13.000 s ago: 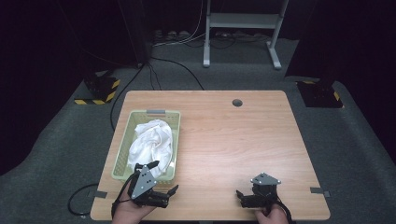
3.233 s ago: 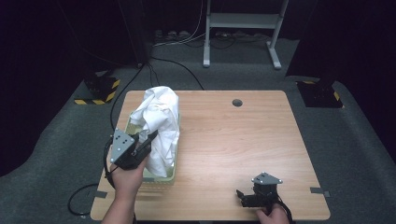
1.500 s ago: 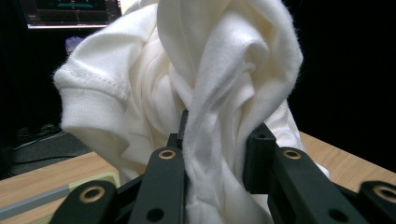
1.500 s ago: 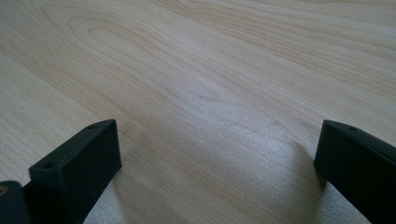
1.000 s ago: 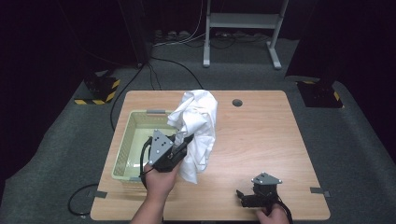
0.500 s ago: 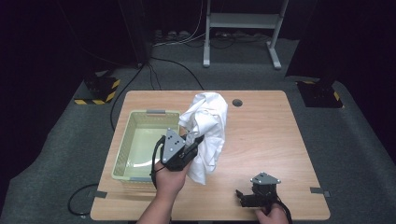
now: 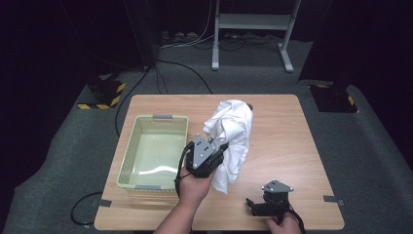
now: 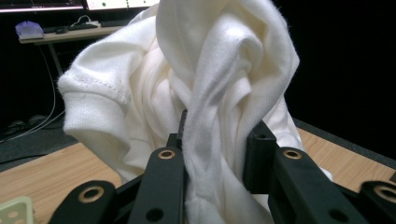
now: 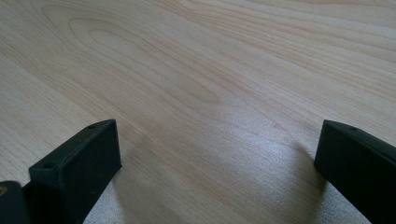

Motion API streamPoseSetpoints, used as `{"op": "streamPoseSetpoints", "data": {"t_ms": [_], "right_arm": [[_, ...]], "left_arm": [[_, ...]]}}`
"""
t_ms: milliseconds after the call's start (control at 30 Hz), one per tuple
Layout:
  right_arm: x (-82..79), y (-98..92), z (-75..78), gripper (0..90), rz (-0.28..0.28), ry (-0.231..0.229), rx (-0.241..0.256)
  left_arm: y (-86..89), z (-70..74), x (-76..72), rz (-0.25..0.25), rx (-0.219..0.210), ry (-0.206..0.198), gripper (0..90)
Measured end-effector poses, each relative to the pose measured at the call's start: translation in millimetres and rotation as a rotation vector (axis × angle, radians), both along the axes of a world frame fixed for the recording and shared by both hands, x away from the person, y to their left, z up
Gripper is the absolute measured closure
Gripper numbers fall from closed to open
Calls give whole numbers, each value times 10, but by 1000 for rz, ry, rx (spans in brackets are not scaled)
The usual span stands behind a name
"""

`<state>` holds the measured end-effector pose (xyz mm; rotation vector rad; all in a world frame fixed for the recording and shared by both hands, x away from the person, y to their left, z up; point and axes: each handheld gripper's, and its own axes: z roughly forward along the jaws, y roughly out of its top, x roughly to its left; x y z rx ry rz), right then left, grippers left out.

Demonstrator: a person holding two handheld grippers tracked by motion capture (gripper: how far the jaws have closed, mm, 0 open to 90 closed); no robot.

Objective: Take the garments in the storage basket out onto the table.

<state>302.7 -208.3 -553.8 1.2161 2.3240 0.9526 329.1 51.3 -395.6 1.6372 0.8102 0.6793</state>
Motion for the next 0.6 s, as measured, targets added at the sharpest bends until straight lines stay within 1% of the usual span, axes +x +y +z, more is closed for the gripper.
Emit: {"op": "streamPoseSetpoints", "data": {"t_ms": [167, 300, 467, 600], "right_arm": [[1, 0, -1, 0, 1, -2, -2], [1, -6, 1, 0, 0, 3, 7], [1, -5, 1, 0, -1, 3, 7], [0, -1, 1, 0, -1, 2, 3]], "left_arm": [[-87, -65, 67, -6, -8, 14, 733], [-165, -119, 100, -8, -8, 29, 733], [-236, -162, 127, -11, -1, 38, 733], [-271, -200, 146, -12, 13, 46, 733]]}}
